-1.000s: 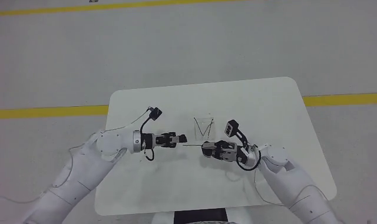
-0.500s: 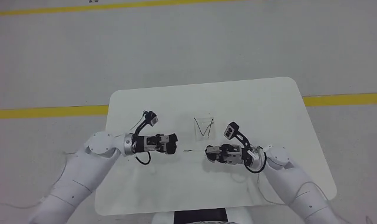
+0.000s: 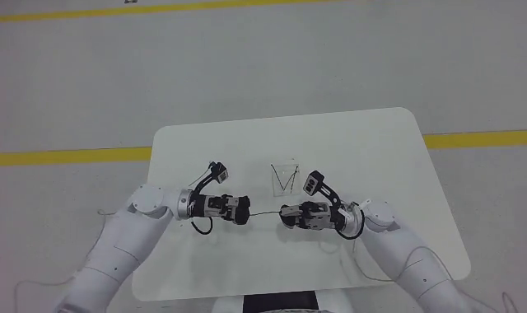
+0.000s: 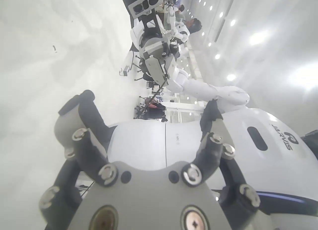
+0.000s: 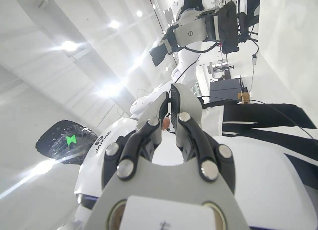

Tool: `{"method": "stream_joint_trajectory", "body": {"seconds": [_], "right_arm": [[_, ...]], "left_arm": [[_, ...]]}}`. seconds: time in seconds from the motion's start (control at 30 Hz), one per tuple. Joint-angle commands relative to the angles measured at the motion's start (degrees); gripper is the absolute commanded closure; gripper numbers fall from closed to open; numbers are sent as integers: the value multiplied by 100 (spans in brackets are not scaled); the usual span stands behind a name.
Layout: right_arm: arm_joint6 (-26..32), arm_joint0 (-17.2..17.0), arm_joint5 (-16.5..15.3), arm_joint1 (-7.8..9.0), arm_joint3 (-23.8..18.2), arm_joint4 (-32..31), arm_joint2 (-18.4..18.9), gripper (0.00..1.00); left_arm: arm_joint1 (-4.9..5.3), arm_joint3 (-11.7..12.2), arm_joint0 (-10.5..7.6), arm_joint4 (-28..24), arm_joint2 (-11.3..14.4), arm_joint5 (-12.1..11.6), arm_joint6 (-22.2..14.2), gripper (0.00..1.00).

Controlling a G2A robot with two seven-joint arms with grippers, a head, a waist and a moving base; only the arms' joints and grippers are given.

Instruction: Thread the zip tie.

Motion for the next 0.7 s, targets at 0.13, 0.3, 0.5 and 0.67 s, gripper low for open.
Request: {"method": "stream_joint_trajectory", "body": {"seconds": [0.13, 0.3, 0.5, 0.67], "right_arm": [[-19, -16, 20, -33, -37, 1, -149, 100], [133, 65, -140, -86, 119, 112, -290, 100], [318, 156, -353, -152, 307, 367, -392, 100], [328, 175, -379, -160, 332, 368, -408, 100]], "left_arm": [[-46, -55, 43, -297, 173, 87, -2, 0], [-117, 174, -23, -779, 383, 0, -295, 0], [-152, 324, -159, -916, 668, 0, -295, 0], [-148, 337, -172, -855, 690, 0, -295, 0]]}}
